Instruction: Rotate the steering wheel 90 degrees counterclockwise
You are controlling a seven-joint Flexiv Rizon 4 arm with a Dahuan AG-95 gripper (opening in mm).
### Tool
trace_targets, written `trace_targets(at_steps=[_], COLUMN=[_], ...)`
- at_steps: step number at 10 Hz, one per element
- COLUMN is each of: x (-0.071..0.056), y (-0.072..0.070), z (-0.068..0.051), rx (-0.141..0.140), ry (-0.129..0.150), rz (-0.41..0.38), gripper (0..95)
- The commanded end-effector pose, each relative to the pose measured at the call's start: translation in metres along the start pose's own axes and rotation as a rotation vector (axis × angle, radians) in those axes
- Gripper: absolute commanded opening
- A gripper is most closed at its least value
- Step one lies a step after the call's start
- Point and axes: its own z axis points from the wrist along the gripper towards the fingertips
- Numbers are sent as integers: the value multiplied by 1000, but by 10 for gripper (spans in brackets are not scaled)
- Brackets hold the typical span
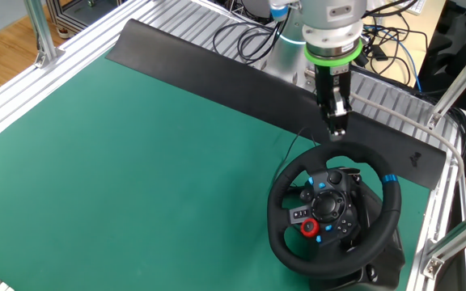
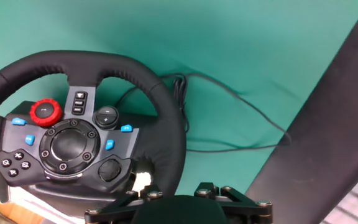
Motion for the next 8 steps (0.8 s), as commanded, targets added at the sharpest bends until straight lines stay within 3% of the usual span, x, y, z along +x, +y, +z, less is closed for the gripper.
trace_targets(at_steps=[1,2,3,6,8], x=[0,0,0,5,10], y=[1,2,2,6,11], z=[2,3,3,7,10], rx=[-14,-19,-25,-66,-76], ry=[11,16,21,22,16], rz=[14,23,32,79,95], gripper=[380,380,570,570,570])
